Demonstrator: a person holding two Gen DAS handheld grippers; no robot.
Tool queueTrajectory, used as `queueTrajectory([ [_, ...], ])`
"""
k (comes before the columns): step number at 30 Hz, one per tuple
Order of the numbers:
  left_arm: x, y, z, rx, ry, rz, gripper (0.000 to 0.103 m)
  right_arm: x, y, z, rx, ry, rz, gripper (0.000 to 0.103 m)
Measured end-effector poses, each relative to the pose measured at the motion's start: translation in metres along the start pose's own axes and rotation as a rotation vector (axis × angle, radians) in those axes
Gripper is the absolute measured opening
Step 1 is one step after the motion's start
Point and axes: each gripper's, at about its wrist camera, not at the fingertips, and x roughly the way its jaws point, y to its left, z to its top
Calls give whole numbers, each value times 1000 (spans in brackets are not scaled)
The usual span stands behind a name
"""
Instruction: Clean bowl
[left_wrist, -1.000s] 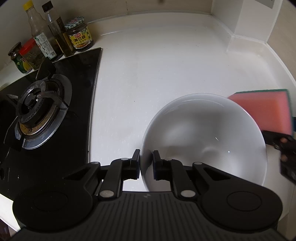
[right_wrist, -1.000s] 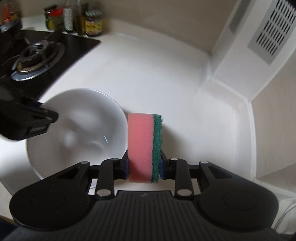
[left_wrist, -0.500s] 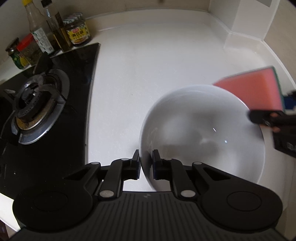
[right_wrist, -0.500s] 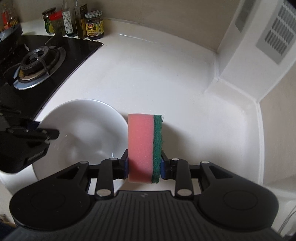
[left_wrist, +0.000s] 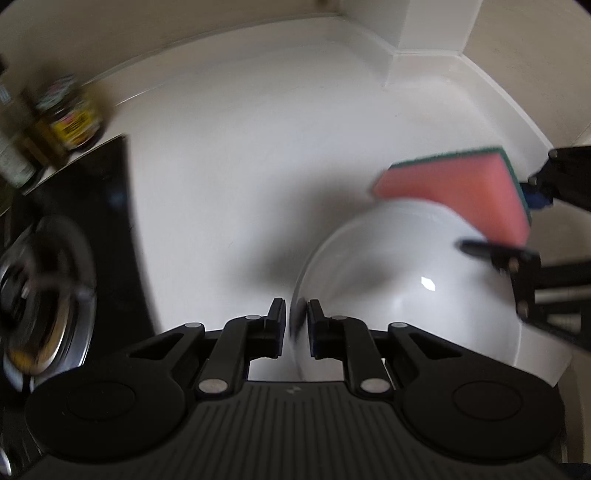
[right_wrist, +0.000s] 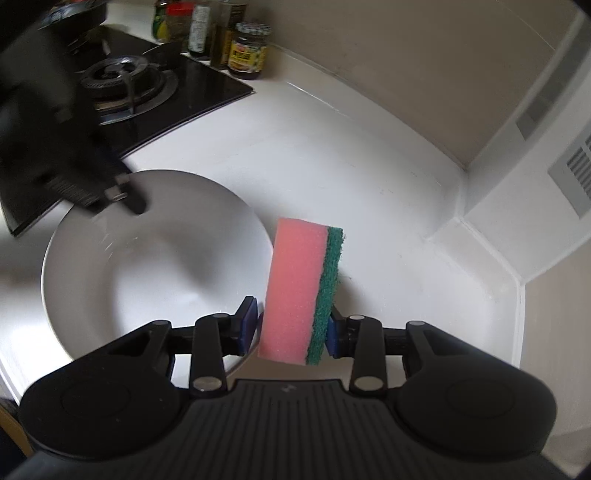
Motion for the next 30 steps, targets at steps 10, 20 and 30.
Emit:
queueTrajectory([
  [10, 9, -4, 6, -210, -43, 70, 30, 1, -13, 8, -8, 45, 41, 32],
  [20, 2, -18, -25, -557, -148, 239, 46, -18, 5, -14, 421, 65, -72, 31],
  [30, -9, -18, -34, -275, -37, 227, 23, 1, -15, 3, 249, 75, 26, 30],
])
